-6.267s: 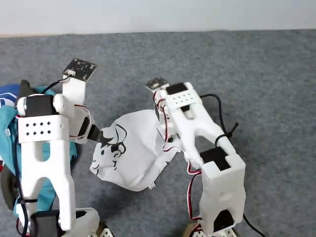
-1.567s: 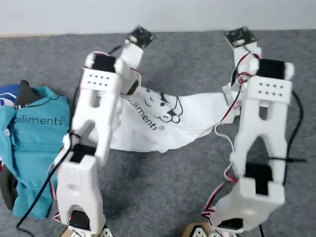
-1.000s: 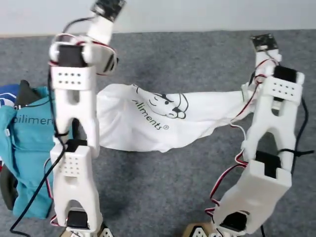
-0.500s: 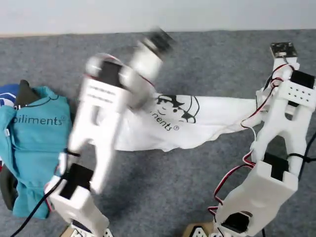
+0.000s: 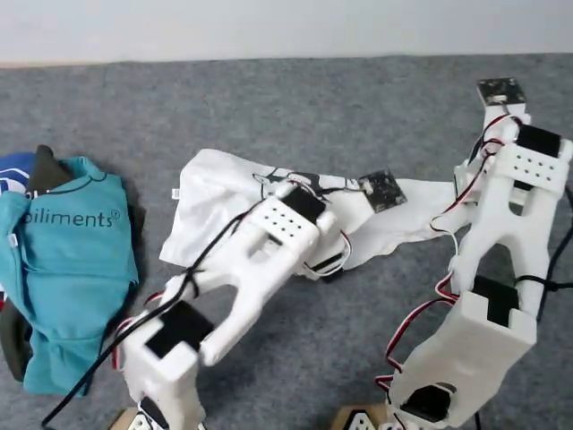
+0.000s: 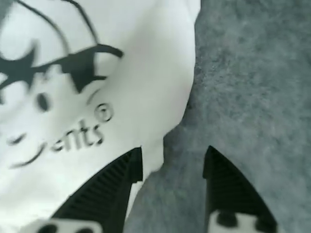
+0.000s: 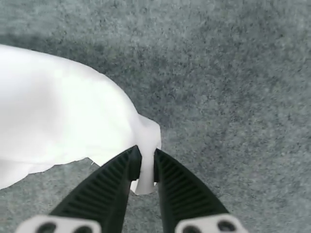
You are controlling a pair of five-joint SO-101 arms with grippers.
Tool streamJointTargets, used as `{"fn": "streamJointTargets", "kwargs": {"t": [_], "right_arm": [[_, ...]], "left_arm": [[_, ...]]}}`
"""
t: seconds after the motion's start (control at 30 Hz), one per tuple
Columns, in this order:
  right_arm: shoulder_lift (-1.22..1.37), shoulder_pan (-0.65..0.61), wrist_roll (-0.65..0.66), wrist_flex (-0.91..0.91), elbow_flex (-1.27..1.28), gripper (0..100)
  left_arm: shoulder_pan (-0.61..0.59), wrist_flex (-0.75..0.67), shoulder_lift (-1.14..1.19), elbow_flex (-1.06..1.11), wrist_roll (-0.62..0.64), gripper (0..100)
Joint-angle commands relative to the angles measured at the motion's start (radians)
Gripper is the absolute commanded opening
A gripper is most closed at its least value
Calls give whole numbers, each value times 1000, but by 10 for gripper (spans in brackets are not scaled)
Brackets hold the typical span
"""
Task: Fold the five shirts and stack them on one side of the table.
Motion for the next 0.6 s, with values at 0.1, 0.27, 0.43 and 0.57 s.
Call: {"fn": "streamJointTargets", "kwargs": {"t": [0.1,0.27,0.43,0.57], "right_arm": [[-19,-41,-6,8,-8,9],[-19,-45,-6,8,-8,9],[-21,-42,-6,8,-9,9],[-24,-41,-6,8,-9,9]], "left_arm": [[3,-35,149,-147,-5,204],[-25,-32,206,-248,-5,103],[-46,17,193,-294,-6,6],[-58,98,157,-341,-9,5]]}}
